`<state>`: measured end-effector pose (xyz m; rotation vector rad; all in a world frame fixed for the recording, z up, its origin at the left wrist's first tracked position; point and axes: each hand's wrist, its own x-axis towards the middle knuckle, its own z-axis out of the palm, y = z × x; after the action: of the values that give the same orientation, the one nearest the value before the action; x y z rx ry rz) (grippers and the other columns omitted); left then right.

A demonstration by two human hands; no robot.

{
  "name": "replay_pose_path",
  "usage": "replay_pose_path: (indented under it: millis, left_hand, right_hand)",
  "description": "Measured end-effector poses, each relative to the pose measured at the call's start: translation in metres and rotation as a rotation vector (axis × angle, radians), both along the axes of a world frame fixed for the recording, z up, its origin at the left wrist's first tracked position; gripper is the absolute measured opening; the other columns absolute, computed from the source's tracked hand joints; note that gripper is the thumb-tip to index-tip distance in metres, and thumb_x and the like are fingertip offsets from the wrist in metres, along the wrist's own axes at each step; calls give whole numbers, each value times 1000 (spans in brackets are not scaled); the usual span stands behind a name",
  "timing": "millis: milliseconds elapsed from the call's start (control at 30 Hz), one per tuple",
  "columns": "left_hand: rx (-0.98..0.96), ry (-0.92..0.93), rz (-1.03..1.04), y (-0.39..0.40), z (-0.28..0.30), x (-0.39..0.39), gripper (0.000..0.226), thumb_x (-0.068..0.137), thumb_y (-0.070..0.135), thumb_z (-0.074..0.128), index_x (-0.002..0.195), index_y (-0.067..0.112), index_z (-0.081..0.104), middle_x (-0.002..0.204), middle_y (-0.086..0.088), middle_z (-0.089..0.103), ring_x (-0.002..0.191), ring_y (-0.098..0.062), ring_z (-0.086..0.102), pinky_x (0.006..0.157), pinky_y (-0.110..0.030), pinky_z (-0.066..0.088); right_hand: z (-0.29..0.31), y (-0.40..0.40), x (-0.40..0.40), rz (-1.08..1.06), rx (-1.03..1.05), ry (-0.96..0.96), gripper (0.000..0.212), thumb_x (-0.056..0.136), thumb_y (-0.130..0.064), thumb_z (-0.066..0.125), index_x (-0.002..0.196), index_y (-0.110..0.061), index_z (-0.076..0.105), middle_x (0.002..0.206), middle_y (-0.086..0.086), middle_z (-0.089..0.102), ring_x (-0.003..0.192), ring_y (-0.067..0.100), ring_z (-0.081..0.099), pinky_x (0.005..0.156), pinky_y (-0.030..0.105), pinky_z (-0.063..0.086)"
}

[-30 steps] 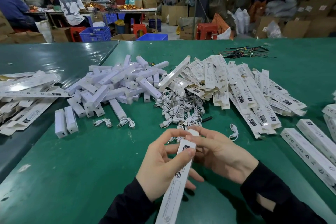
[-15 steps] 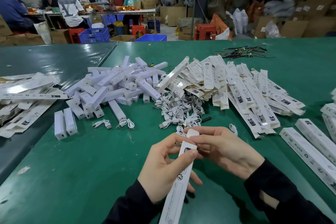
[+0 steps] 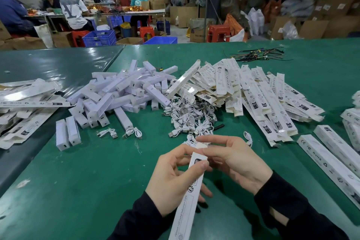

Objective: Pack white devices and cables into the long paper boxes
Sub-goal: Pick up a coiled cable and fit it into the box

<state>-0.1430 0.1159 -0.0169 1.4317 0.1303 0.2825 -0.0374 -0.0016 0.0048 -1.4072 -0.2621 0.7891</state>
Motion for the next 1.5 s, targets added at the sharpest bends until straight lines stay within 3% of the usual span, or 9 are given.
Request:
replay_pose_path:
  millis: [133, 300, 500, 833, 1067, 1167, 1300, 1433, 1500]
  left_hand:
    - [-22, 15, 72, -1, -3, 2, 27, 76, 23, 70, 94, 9, 56, 82, -14, 70, 49, -36, 65, 42, -35, 53]
    - [-81, 19, 91, 3, -3, 3, 55, 66, 31, 79, 98, 17, 36, 84, -17, 71, 45, -35, 63, 40, -34, 51]
    - [-43, 32, 88, 5, -5, 3, 46, 74, 20, 73, 99, 14, 35, 82, -15, 71, 43, -34, 62, 38, -32, 49]
    - [-67, 93, 68, 7, -7, 3, 52, 68, 25, 75, 101, 13, 37, 81, -16, 71, 42, -32, 60, 37, -30, 48]
    - [-108, 59, 149, 12, -3, 3, 57, 63, 29, 75, 101, 13, 36, 76, -19, 71, 40, -32, 60, 36, -32, 48]
    - [-156, 68, 163, 10, 0, 2, 55, 65, 29, 74, 106, 13, 41, 77, -18, 70, 42, -34, 61, 37, -33, 51]
    - [-165, 7, 289, 9, 0, 5, 28, 81, 21, 66, 106, 10, 61, 76, -21, 71, 50, -32, 66, 44, -35, 55]
    - [-237, -75, 508, 19, 0, 4, 5, 82, 16, 64, 82, 13, 68, 82, -20, 71, 56, -36, 67, 51, -40, 58]
    - [-249, -106, 567, 21, 0, 4, 5, 79, 21, 65, 77, 19, 68, 84, -17, 73, 60, -36, 69, 56, -43, 59]
  right_hand:
    - [3, 1, -4, -94, 52, -246, 14, 76, -4, 76, 88, -10, 77, 80, 11, 76, 73, 18, 70, 71, 25, 55]
    - [6, 2, -5, -43, 108, -178, 25, 70, -26, 75, 85, -6, 80, 90, 15, 76, 79, 17, 66, 74, 25, 53]
    - [2, 2, -4, 47, 142, 8, 27, 62, -11, 75, 85, 2, 78, 87, 16, 75, 75, 15, 69, 69, 18, 56]
    - [-3, 6, -11, 59, 119, -9, 34, 55, -27, 79, 83, -8, 81, 92, 12, 76, 83, 14, 69, 80, 20, 55]
    - [-3, 8, -15, 116, 78, -231, 19, 91, -14, 61, 95, -11, 80, 98, -3, 75, 96, 8, 67, 90, 21, 49]
    - [2, 6, -15, 166, 29, -310, 22, 94, -9, 57, 101, -10, 78, 109, -6, 73, 100, 3, 66, 83, 10, 46]
    - [5, 8, -18, 159, 7, -317, 31, 93, -11, 59, 122, -22, 65, 123, 5, 65, 107, 10, 64, 97, 25, 49]
    - [0, 14, -44, 135, -55, -519, 73, 75, -22, 83, 135, -34, 43, 127, -19, 45, 103, 0, 61, 86, 19, 51]
    - [-1, 15, -61, 176, -189, -750, 77, 67, -40, 78, 135, -38, 40, 117, -30, 38, 101, -7, 55, 82, 10, 46]
